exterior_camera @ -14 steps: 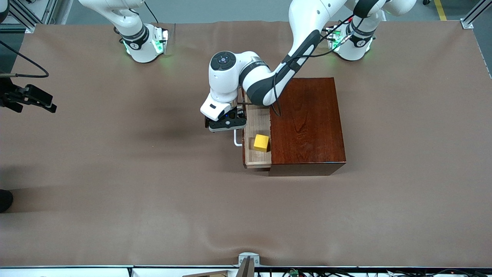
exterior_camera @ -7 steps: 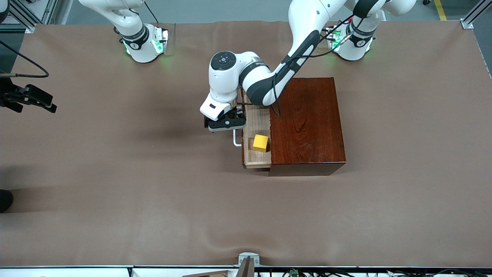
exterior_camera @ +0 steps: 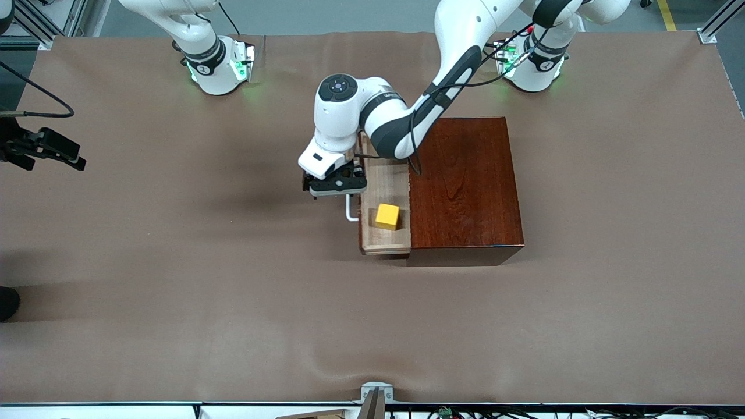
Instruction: Open drawer, take yellow block, close drawer
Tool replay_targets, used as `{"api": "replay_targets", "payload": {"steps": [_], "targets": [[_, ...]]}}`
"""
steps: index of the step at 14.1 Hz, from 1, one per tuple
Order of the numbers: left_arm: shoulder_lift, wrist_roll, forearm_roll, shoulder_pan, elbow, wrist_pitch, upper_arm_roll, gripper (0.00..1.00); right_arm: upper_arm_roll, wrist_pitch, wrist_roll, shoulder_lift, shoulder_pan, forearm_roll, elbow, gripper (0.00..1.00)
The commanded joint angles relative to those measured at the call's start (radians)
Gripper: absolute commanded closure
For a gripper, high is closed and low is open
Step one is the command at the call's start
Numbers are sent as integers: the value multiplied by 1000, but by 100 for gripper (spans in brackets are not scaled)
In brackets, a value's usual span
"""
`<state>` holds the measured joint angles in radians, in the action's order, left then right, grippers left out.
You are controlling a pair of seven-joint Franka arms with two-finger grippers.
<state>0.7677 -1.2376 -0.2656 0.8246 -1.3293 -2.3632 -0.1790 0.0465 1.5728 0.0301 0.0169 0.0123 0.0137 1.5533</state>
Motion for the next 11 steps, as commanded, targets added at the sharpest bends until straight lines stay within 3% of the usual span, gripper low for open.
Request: {"api": "replay_targets", "payload": {"steps": [1, 11], "targets": [[48, -20, -23, 13, 76, -31, -10, 0, -2, -7, 2, -11, 0, 2, -2, 0], [24, -25, -21, 15, 85, -33, -11, 0, -2, -7, 2, -11, 0, 2, -2, 0]]}}
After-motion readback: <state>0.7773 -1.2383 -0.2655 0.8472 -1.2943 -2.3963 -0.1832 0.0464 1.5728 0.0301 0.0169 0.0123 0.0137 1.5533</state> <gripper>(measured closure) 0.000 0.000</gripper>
